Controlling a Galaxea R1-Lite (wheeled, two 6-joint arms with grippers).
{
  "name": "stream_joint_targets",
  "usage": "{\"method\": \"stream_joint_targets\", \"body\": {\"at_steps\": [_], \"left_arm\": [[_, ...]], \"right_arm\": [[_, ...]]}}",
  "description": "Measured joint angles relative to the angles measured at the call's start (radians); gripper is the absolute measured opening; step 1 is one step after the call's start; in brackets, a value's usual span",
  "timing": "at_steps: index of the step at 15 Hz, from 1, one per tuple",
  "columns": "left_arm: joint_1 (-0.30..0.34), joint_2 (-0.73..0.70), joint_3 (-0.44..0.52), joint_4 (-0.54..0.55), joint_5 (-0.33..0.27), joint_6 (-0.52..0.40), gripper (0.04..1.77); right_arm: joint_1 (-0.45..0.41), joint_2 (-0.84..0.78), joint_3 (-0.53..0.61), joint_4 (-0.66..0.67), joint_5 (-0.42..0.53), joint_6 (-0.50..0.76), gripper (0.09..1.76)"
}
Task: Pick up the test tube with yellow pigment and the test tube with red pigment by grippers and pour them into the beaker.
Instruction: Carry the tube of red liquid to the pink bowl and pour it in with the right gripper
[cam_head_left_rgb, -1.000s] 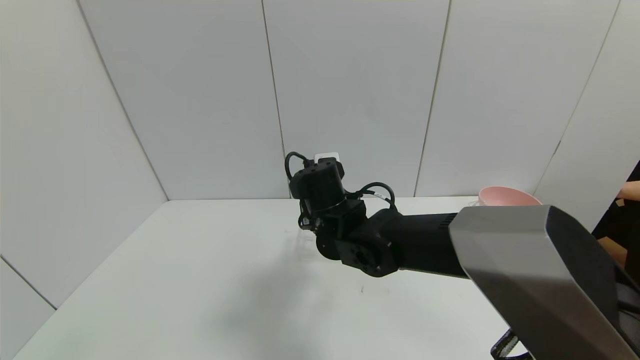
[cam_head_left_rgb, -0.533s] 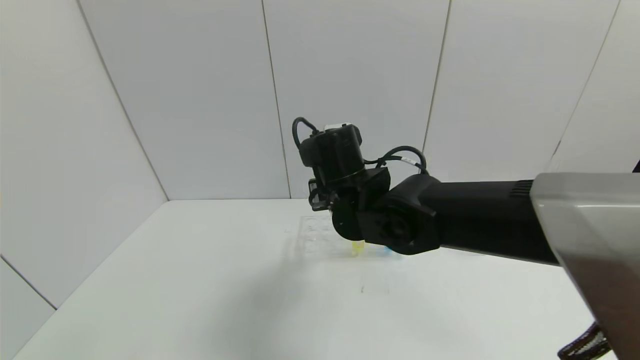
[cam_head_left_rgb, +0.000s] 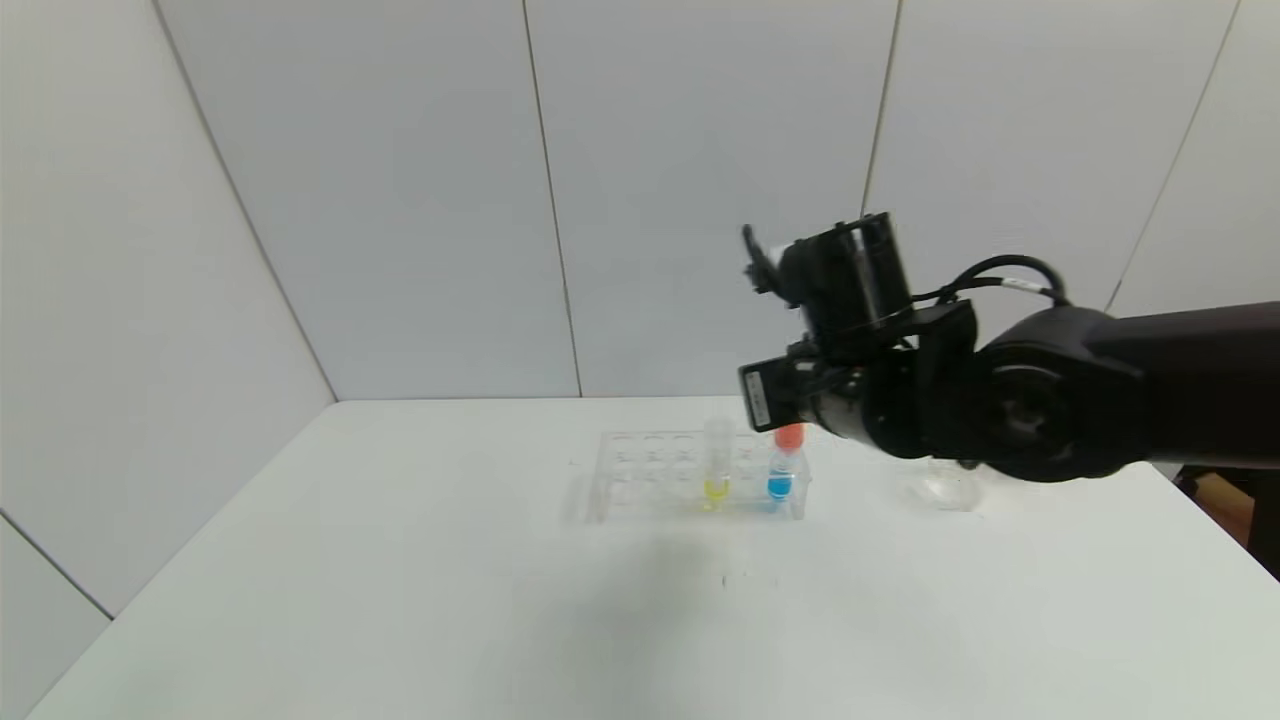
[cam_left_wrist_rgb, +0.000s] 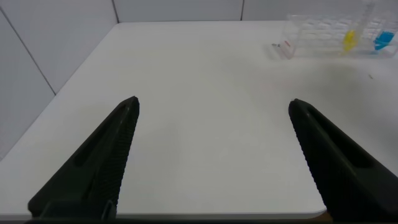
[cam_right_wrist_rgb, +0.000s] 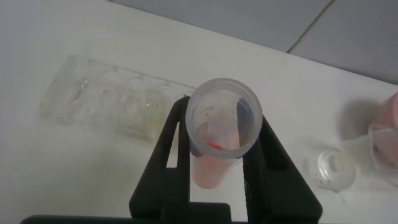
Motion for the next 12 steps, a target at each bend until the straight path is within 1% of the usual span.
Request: {"method": "stream_joint_targets", "body": {"at_steps": [2, 4, 9, 10, 12], "left_arm": [[0.0, 0.0, 0.0, 0.0, 0.0, 0.0, 1.72], [0.0, 0.0, 0.0, 0.0, 0.0, 0.0, 1.72], [0.0, 0.0, 0.0, 0.0, 0.0, 0.0, 1.72], [0.0, 0.0, 0.0, 0.0, 0.0, 0.0, 1.72], [0.0, 0.0, 0.0, 0.0, 0.0, 0.0, 1.72]], "right_arm": [[-0.073, -0.062, 0.042, -0.001, 0.044, -0.026, 0.54], [-0.126, -0.105, 0.048, 0.002, 0.069, -0.044, 0.54], [-0.213, -0.167, 0.067, 0.009, 0.087, -0.081, 0.54], [-0.235, -0.174, 0.077, 0.009, 0.098, -0.092, 0.54], [-0.287, -0.185, 0.095, 0.013, 0.15, -0.1, 0.54]]}}
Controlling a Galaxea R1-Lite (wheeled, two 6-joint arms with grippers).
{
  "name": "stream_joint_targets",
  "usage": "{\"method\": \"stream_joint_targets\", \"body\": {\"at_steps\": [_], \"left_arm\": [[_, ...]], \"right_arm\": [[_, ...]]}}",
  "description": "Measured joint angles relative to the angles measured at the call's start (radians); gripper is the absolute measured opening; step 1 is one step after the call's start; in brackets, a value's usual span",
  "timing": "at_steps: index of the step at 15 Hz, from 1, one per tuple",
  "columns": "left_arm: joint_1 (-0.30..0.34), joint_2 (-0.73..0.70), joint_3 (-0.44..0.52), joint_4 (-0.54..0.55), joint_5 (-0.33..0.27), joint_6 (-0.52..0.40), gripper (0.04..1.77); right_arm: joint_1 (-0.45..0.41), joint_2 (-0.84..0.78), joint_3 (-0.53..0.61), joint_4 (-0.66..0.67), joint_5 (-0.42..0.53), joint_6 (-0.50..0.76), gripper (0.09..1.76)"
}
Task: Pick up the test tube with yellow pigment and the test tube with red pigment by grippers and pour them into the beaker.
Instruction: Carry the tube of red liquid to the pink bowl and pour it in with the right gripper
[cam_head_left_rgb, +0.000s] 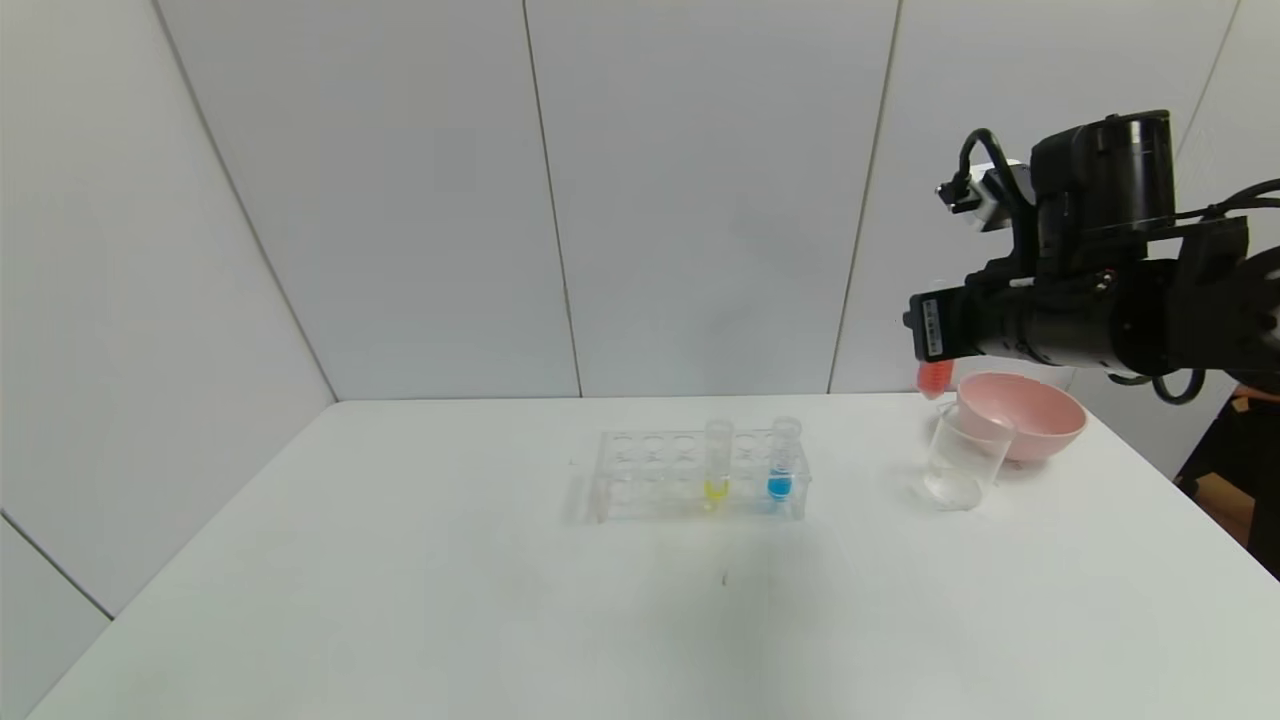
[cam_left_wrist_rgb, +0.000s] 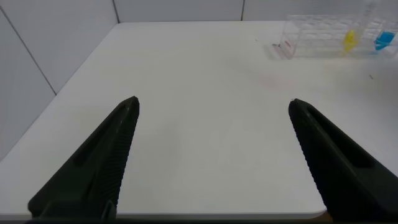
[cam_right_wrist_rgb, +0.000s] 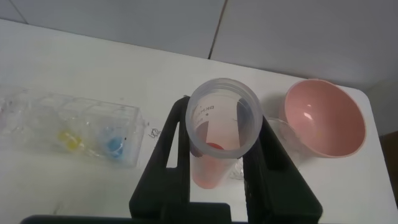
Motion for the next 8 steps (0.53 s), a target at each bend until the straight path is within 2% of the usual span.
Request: {"method": "stream_joint_targets", "body": {"at_steps": [5, 8], "left_arm": [[0.0, 0.0, 0.0, 0.0, 0.0, 0.0, 1.72], [0.0, 0.0, 0.0, 0.0, 0.0, 0.0, 1.72]], "right_arm": [[-0.134, -0.014, 0.061, -0.001, 0.113, -0.083, 0.54], [-0.198, -0.029, 0.138, -0.011, 0.162, -0.271, 0.54]]}}
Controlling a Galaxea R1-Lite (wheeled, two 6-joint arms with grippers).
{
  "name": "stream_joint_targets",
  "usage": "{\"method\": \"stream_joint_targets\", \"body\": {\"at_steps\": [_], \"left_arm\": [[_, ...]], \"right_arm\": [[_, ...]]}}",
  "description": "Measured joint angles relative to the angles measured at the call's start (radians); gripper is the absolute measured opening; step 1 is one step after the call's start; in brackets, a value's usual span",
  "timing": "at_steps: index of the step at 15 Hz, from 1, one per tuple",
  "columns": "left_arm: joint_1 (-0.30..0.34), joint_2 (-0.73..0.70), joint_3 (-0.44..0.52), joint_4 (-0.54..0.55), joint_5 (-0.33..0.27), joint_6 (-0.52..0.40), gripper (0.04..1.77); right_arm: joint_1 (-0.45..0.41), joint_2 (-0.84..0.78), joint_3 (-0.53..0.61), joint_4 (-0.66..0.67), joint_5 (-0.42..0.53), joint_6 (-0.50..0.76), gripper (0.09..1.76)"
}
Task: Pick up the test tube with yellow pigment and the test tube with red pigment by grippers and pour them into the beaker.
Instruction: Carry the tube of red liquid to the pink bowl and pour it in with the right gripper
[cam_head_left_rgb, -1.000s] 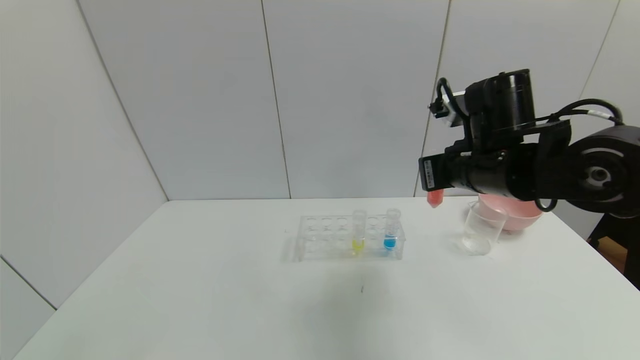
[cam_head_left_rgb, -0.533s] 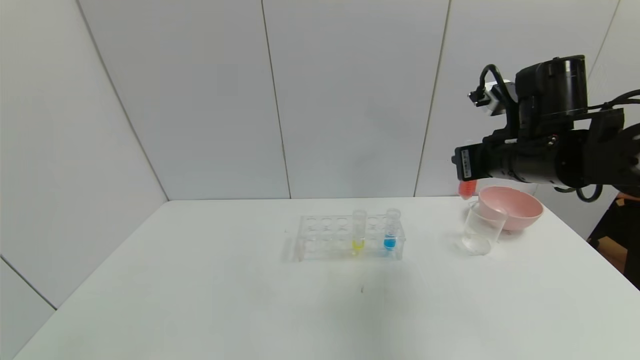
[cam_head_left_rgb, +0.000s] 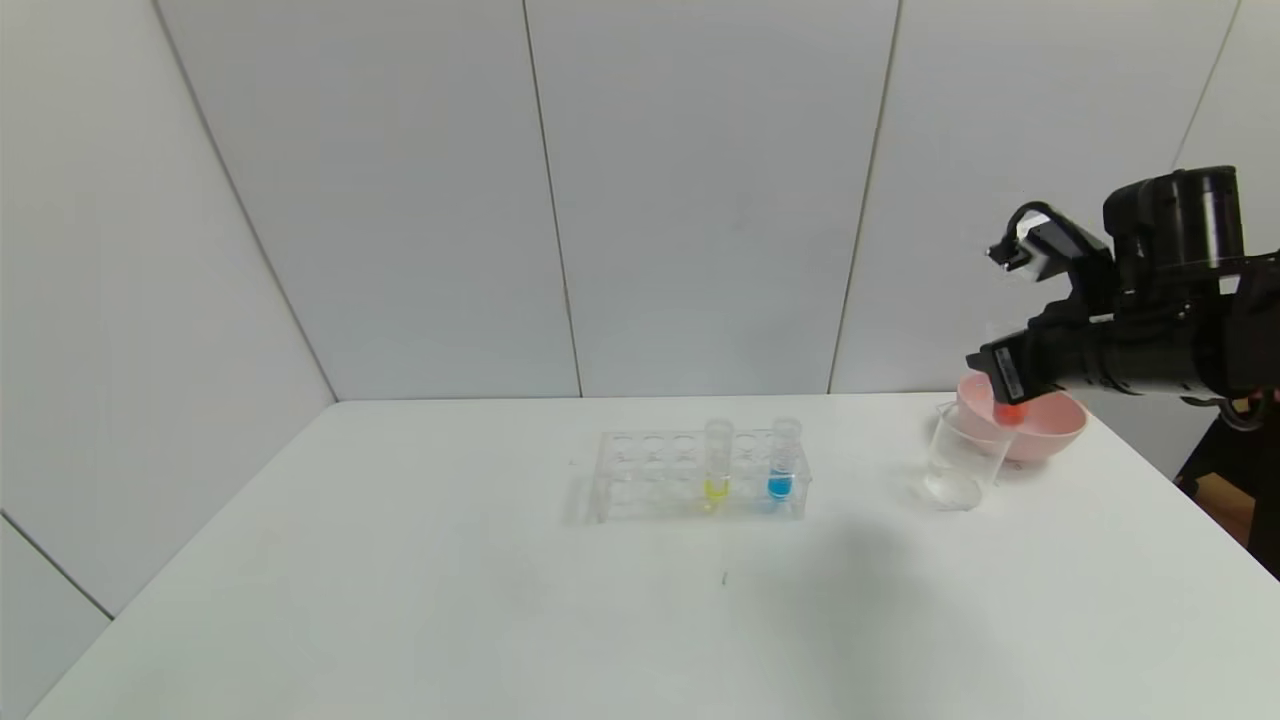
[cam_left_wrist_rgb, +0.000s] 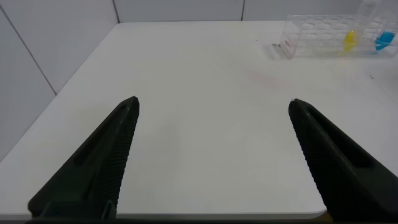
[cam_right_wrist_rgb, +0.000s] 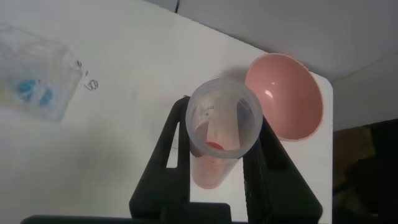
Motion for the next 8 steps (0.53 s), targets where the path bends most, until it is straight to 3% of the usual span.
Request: {"method": "stream_joint_targets", "body": {"at_steps": [8], "left_arm": [[0.0, 0.0, 0.0, 0.0, 0.0, 0.0, 1.72]], "right_arm": [[-0.099, -0.004, 0.004, -0.003, 0.095, -0.051, 0.54]]}}
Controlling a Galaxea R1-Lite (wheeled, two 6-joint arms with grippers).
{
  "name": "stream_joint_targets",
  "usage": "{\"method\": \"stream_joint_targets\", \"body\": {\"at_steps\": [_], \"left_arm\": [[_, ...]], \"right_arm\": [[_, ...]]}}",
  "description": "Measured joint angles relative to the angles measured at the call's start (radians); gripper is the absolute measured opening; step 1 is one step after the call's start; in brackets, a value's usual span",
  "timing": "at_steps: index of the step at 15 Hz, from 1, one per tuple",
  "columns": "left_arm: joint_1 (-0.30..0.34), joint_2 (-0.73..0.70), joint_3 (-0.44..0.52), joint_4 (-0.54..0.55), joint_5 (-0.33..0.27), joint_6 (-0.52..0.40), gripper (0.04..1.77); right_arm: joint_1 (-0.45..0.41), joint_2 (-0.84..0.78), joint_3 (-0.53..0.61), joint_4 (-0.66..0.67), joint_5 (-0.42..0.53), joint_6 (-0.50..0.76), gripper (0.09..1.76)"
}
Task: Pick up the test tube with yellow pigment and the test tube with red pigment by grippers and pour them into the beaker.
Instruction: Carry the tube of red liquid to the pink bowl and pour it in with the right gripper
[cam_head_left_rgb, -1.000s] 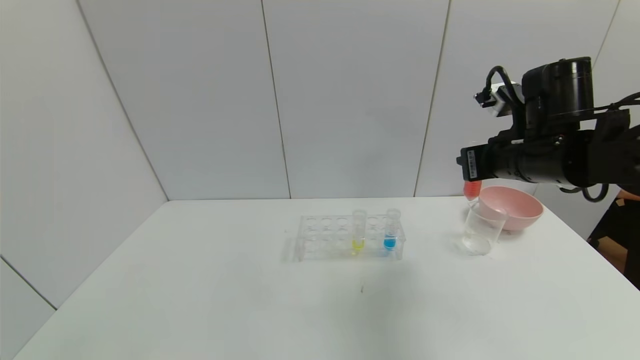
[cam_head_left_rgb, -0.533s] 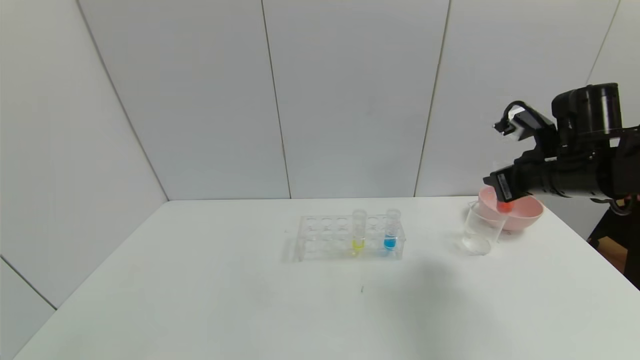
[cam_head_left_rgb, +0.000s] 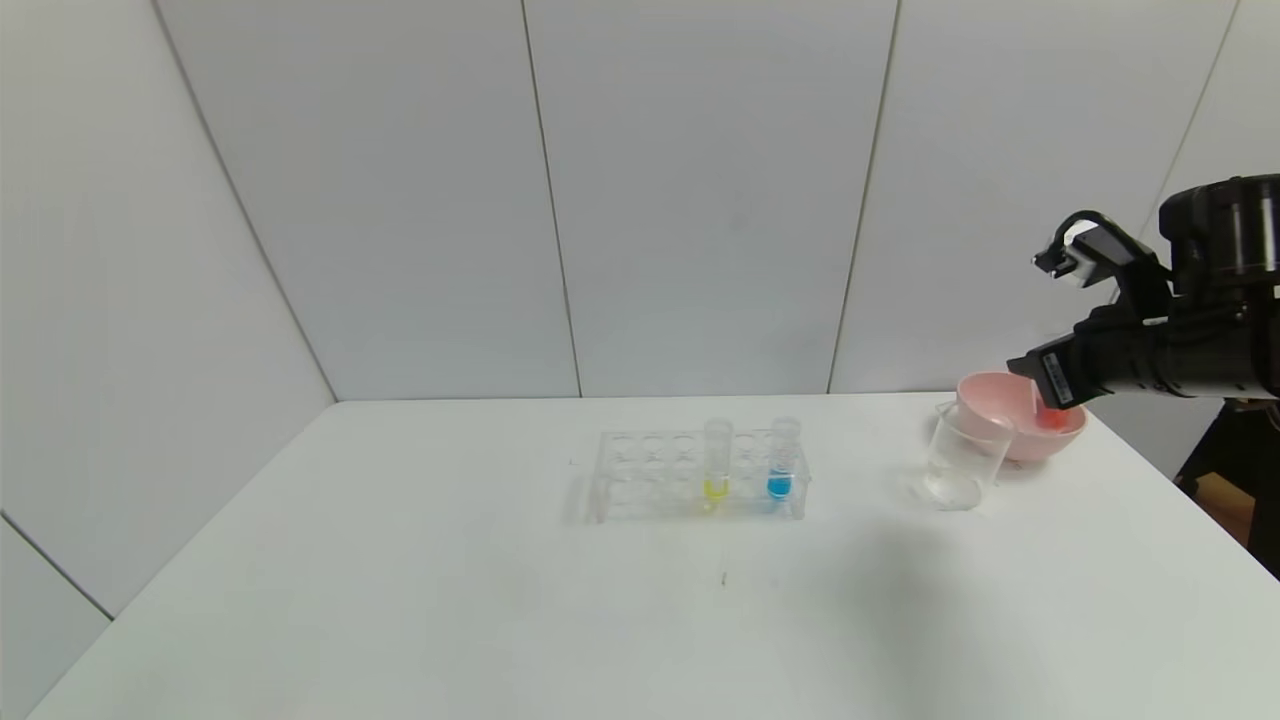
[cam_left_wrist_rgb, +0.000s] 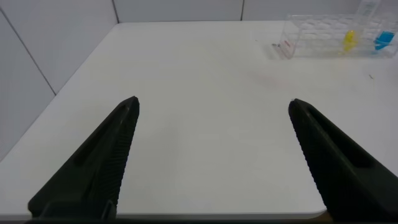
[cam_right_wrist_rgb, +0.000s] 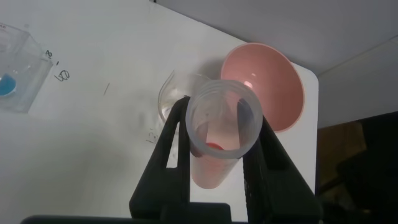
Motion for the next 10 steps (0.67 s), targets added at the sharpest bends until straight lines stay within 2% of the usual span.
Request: {"method": "stream_joint_targets", "body": {"at_steps": [2, 6, 8, 10], "left_arm": [[0.0, 0.0, 0.0, 0.0, 0.0, 0.0, 1.72], [0.0, 0.0, 0.0, 0.0, 0.0, 0.0, 1.72], [0.0, 0.0, 0.0, 0.0, 0.0, 0.0, 1.72], [0.0, 0.0, 0.0, 0.0, 0.0, 0.0, 1.72]], "right_arm": [[-0.033, 0.014, -0.028, 0.0, 0.084, -0.017, 0.54], [-0.146, 0.05, -0.072, 0.0, 0.261, -0.158, 0.54], [-0.187, 0.081, -0.117, 0.009, 0.32, -0.195, 0.54], [-0.221, 0.126, -0.18, 0.019, 0.339, -0.251, 0.54]]}}
